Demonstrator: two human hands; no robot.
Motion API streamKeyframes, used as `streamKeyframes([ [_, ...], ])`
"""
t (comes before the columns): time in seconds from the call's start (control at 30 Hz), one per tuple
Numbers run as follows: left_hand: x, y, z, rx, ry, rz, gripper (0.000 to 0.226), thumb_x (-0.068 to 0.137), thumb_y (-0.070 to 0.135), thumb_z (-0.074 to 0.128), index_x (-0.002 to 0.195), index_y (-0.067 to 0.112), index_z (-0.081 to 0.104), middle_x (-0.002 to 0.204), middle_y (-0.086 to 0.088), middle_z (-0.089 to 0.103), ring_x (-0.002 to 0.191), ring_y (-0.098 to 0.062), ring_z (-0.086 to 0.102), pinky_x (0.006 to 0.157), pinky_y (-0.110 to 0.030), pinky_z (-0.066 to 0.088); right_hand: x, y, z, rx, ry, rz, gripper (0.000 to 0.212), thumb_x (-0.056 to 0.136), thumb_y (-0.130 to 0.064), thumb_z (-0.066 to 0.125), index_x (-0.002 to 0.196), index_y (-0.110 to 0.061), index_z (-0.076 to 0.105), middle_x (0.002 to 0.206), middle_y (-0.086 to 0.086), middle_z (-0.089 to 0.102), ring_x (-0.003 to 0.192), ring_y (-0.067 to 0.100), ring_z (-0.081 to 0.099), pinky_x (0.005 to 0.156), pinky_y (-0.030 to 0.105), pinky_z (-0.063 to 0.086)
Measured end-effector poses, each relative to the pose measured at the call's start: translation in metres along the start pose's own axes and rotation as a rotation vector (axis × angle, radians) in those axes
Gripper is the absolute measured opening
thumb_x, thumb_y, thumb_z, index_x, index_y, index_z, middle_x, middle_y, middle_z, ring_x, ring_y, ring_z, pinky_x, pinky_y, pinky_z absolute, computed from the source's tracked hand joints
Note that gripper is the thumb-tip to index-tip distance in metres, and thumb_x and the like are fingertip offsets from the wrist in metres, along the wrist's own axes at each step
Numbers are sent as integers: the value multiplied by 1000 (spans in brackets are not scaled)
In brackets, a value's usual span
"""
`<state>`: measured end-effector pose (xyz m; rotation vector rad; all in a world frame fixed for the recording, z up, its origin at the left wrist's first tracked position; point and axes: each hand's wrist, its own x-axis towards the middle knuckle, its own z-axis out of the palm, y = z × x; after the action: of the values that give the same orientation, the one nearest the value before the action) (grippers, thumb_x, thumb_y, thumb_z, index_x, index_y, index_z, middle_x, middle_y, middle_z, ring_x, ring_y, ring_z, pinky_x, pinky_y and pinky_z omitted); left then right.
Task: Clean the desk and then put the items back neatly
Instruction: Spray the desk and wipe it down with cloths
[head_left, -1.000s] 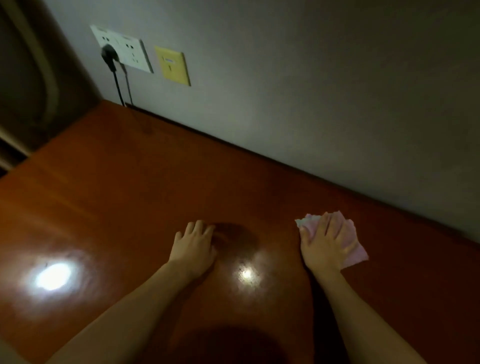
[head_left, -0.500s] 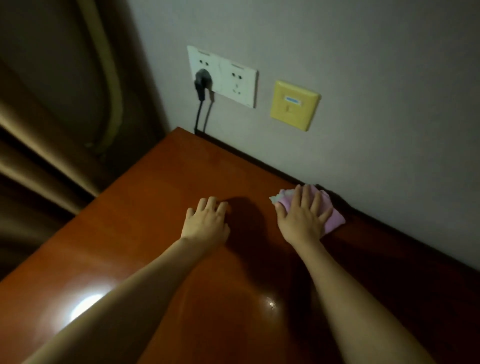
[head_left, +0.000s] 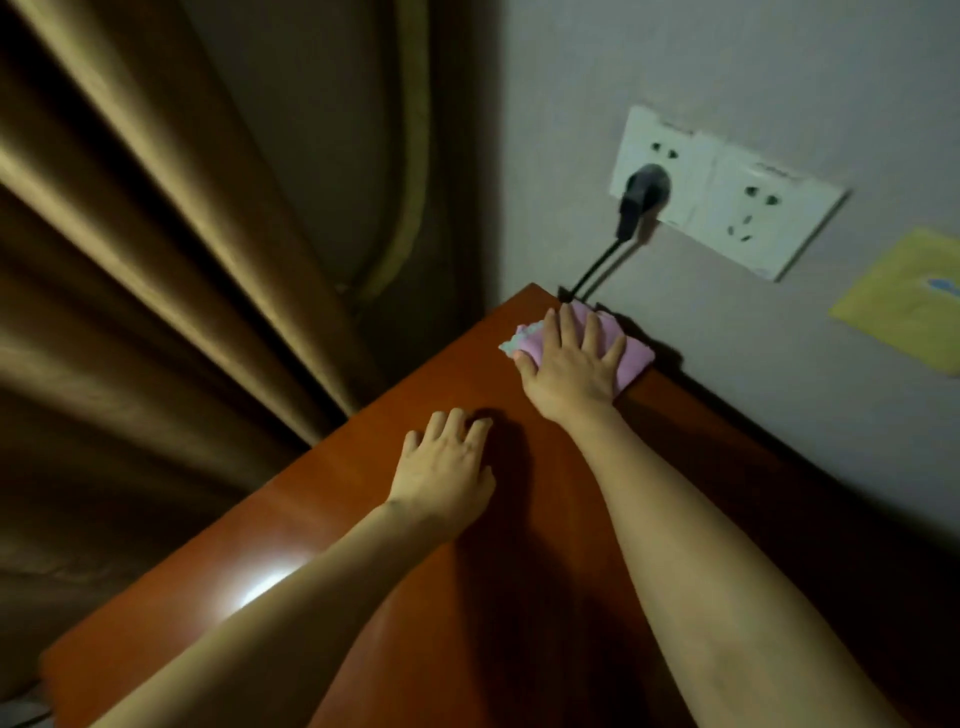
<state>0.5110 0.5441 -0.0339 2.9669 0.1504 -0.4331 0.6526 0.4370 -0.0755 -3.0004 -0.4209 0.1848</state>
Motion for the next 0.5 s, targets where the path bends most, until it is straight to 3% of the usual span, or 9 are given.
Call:
streamKeyframes([
  [0.27,11,-11,1,10,38,-50,56,95,36,39,148,23,22,147,-2,25,134,-21,24,105,-36,27,22,-34,3,-20,-11,-319,60,97,-52,25,152,-31,9,160,-8,3,146,29,-8,112,61,-1],
  [0.5,-12,33,5,-6,-4,-22,55,97,35,39,147,22,23,148,-3,25,136,-21,23,108,-37,27,-46,7,-1,20,13,-195,60,97,-53,28,151,-30,16,160,-4,9,146,28,-4,113,59,1],
])
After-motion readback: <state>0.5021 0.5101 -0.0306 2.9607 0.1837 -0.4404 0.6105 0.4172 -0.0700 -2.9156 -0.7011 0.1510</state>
